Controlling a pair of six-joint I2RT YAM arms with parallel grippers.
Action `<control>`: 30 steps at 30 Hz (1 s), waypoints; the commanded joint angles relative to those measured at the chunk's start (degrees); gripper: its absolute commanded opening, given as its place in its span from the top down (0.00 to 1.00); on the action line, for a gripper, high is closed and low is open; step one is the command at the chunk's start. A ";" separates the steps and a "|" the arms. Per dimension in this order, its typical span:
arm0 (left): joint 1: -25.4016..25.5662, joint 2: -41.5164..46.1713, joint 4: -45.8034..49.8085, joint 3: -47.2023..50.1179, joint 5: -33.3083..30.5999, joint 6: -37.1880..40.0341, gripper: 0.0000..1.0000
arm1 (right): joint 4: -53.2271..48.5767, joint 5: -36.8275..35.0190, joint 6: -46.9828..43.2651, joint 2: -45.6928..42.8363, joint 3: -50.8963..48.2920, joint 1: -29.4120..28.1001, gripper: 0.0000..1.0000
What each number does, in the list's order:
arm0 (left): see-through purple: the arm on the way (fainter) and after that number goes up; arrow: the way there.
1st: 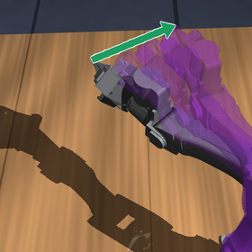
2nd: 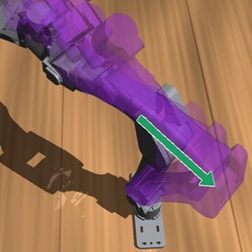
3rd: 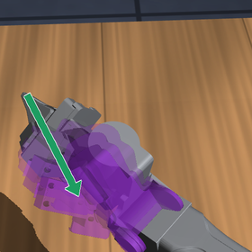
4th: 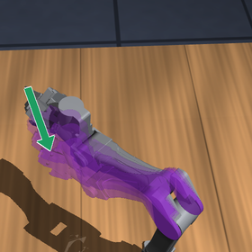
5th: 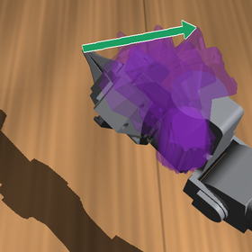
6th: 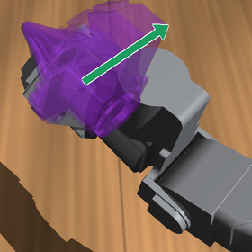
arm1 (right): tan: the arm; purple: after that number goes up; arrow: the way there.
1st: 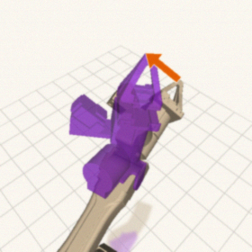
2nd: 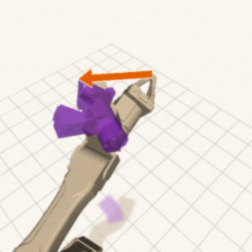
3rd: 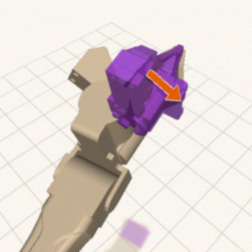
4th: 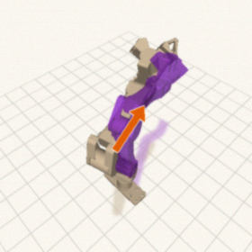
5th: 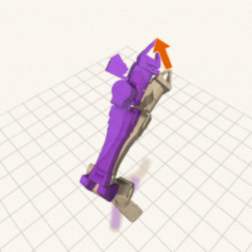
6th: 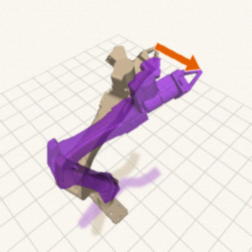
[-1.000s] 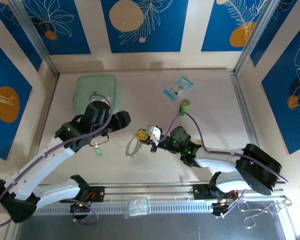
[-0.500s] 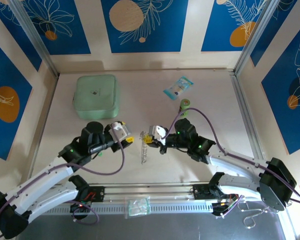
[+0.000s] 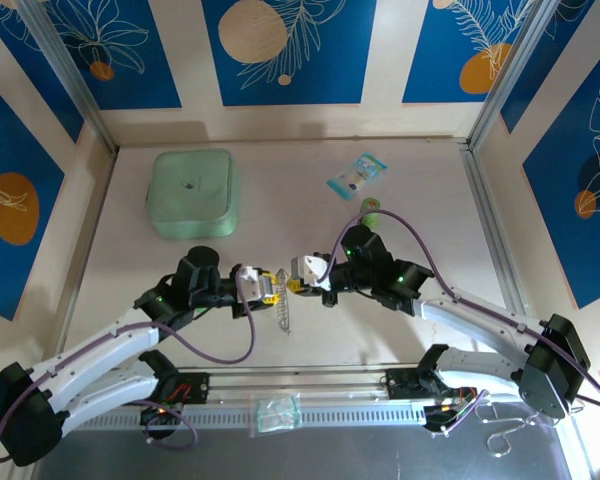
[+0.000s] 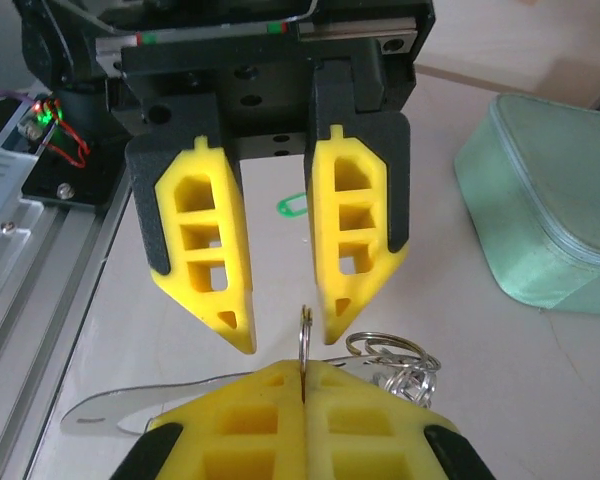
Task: Put the keys on the keyring
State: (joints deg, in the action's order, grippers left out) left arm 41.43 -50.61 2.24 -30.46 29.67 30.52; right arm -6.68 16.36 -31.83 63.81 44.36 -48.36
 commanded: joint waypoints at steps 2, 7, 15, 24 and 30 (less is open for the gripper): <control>0.32 -0.13 -0.71 -1.42 5.80 1.48 0.74 | -4.80 0.98 -3.95 1.33 3.92 -0.67 1.00; 0.30 -0.08 0.07 -1.29 5.10 1.73 0.73 | -7.46 0.58 -5.48 2.75 5.99 -1.25 1.00; 0.32 -0.34 -0.46 -0.77 3.60 0.68 0.74 | -11.52 0.89 -7.18 4.65 8.56 -2.08 1.00; 0.32 -0.90 -0.13 -1.37 5.55 0.61 0.86 | -13.27 0.00 -7.21 6.04 10.18 -2.88 1.00; 0.32 -1.23 1.08 -2.32 6.08 -0.09 1.00 | -13.44 0.63 -6.99 5.99 10.50 -3.12 1.00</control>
State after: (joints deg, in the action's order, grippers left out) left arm 41.45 -51.59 2.57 -30.50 33.41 30.28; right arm -19.86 15.49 -38.61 70.08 52.58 -51.07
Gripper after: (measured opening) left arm 0.038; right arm 0.054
